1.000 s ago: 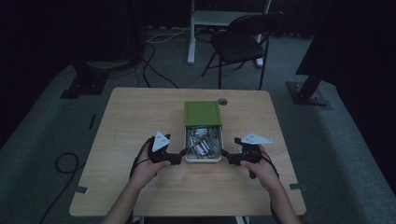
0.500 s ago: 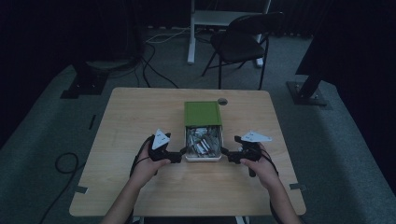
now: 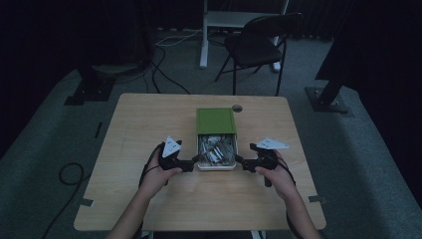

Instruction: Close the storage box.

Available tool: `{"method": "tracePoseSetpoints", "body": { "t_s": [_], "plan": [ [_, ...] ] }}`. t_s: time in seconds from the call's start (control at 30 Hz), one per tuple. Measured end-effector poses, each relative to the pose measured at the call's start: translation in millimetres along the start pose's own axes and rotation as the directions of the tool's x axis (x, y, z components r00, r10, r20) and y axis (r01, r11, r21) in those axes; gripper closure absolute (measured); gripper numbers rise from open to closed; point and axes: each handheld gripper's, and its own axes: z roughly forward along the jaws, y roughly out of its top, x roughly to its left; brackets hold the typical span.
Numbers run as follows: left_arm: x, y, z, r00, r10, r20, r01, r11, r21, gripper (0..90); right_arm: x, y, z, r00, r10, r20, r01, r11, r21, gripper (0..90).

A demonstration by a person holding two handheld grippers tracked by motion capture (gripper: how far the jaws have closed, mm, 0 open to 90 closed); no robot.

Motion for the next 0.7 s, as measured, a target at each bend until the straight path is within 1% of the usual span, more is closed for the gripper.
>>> {"method": "tracePoseSetpoints", "body": {
  "t_s": [0.2, 0.4, 0.7],
  "plan": [
    [0.6, 1.3, 1.3, 1.0, 0.003, -0.004, -0.003, 1.0, 0.0, 9.8, -1.5, -0.1, 1.7, 0.9999, 0.012, 0.002, -0.012, 1.0, -0.006, 14.1],
    [0.9, 2.3, 3.5, 1.0, -0.001, -0.006, 0.001, 1.0, 0.002, 9.7, -2.9, 1.7, 3.4, 0.9997, 0.007, 0.022, -0.007, 1.0, -0.013, 14.1],
    [3.1, 5.3, 6.5, 0.9999, 0.005, -0.014, -0.005, 1.0, 0.005, 9.7, -6.1, 3.2, 7.3, 0.9992, 0.026, 0.03, -0.025, 0.999, -0.019, 14.2]
  ]
}}
